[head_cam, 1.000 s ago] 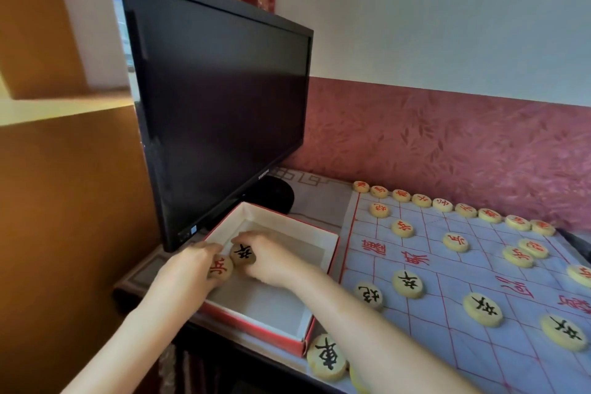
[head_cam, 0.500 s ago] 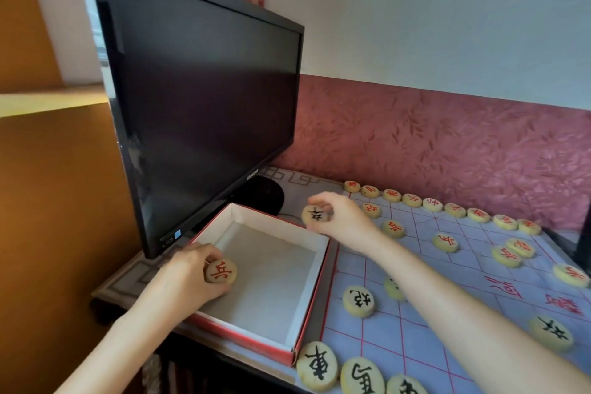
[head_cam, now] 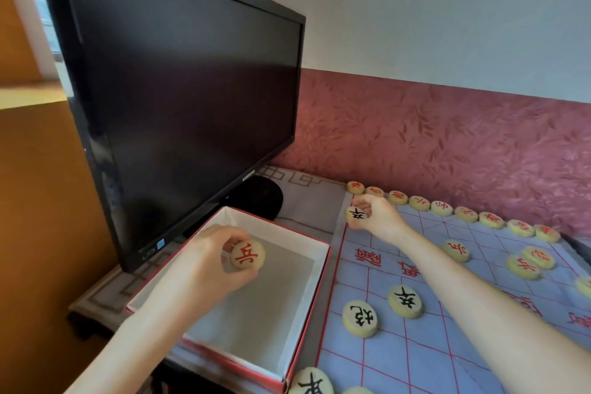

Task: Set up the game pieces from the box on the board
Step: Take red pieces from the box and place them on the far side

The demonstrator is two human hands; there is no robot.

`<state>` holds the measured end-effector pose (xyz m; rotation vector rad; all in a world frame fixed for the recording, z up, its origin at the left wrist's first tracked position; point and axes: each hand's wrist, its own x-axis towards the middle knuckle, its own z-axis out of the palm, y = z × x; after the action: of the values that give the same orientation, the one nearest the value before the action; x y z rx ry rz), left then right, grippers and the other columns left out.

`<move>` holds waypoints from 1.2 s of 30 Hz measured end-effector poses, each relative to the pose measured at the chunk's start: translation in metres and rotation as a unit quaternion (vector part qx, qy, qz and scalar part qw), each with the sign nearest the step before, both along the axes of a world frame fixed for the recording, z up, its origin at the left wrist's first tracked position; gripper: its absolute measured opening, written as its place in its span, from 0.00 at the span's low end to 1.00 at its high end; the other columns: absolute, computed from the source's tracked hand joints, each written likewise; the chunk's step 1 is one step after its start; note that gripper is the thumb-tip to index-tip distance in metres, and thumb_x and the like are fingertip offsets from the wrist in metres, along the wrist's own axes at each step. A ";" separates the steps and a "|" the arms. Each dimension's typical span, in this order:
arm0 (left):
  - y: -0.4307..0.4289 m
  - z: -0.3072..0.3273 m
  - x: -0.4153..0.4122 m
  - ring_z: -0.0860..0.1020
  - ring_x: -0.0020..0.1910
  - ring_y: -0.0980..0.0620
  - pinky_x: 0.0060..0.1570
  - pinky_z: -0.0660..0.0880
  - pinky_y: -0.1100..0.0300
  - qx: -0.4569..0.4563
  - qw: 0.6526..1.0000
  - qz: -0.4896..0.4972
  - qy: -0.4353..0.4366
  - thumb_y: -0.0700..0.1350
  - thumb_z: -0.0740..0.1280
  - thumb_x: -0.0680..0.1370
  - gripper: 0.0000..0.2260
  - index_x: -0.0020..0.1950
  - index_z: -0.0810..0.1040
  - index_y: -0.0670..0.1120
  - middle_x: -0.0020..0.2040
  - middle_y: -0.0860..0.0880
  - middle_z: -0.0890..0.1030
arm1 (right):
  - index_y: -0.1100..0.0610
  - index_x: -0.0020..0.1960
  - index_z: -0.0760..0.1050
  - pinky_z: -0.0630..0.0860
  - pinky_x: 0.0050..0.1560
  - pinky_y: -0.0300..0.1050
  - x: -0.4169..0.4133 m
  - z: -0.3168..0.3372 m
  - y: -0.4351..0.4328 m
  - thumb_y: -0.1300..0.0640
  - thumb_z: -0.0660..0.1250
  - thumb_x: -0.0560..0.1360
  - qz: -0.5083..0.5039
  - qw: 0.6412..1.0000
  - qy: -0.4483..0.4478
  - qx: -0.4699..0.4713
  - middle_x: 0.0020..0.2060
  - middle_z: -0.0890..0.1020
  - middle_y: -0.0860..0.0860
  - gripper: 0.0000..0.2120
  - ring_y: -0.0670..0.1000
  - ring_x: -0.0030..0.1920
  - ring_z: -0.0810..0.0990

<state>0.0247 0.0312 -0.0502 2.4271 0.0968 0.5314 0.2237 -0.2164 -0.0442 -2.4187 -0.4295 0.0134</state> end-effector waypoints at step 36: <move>-0.117 -0.002 0.188 0.72 0.63 0.48 0.61 0.70 0.56 0.014 0.990 -0.088 0.107 0.48 0.69 0.73 0.23 0.66 0.71 0.45 0.65 0.45 0.74 | 0.50 0.64 0.72 0.69 0.50 0.31 -0.050 0.002 -0.061 0.56 0.73 0.70 0.055 0.997 0.000 0.047 0.54 0.76 0.44 0.24 0.43 0.56 0.73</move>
<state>0.2127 -0.0861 -0.0524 2.4842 -0.0337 0.1931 0.1741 -0.2772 -0.0420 -2.3007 -0.5495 0.0404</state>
